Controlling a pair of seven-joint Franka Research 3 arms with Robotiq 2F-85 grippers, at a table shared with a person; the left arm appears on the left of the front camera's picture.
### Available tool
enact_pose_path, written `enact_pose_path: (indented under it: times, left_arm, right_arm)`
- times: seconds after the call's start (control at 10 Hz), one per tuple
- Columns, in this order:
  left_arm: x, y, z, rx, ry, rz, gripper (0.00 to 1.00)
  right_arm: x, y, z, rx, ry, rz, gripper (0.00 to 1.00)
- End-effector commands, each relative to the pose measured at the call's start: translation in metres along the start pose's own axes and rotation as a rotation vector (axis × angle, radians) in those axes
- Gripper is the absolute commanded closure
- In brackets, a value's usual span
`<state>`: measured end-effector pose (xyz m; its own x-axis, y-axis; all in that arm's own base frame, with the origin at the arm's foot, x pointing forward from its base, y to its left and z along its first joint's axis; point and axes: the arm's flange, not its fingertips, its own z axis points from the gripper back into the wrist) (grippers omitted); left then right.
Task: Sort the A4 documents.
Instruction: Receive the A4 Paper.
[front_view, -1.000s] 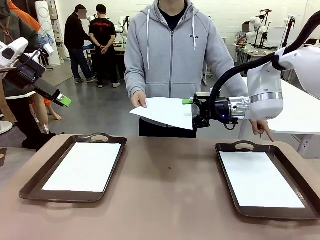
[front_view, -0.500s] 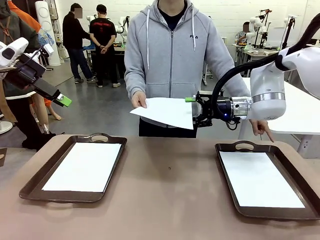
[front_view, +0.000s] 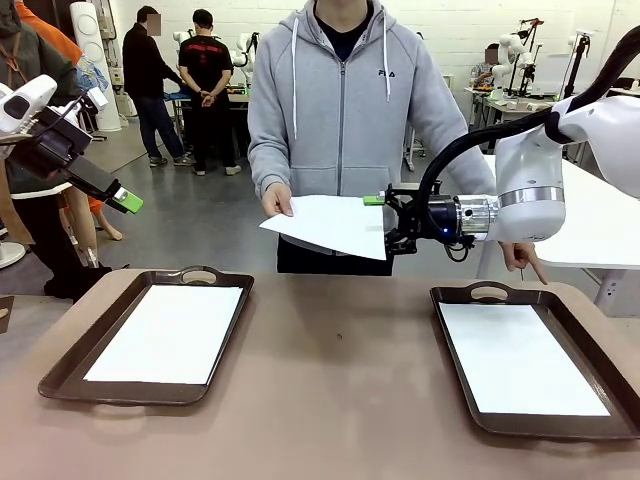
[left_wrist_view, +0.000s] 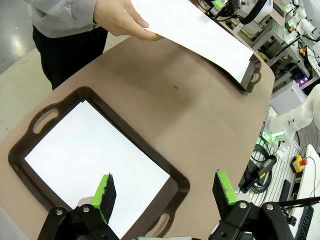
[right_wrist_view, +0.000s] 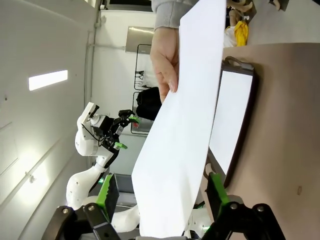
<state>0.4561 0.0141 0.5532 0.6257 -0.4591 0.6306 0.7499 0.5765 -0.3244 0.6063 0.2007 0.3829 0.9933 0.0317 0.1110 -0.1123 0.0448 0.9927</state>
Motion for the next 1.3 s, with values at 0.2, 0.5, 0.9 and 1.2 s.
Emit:
enact_pose_path:
  times: [0.2,0.5,0.9,1.2]
  left_arm:
    - [-0.0006,-0.0004,0.0011,0.001,-0.002,-0.009,0.00]
    - [-0.0006,-0.0004,0.0011,0.001,-0.002,-0.009,0.00]
    - [-0.0006,-0.0004,0.0011,0.001,-0.002,-0.009,0.00]
    - [-0.0006,-0.0004,0.0011,0.001,-0.002,-0.009,0.00]
  right_arm:
    - [0.0061,-0.0028,-0.0020,0.015,0.016,0.010,0.39]
    - [0.0063,-0.0019,-0.0013,0.019,0.022,0.005,0.65]
    - [0.0071,-0.0015,0.0013,0.021,0.035,-0.005,0.99]
    - [0.0075,-0.0024,0.0033,0.018,0.048,-0.014,1.00]
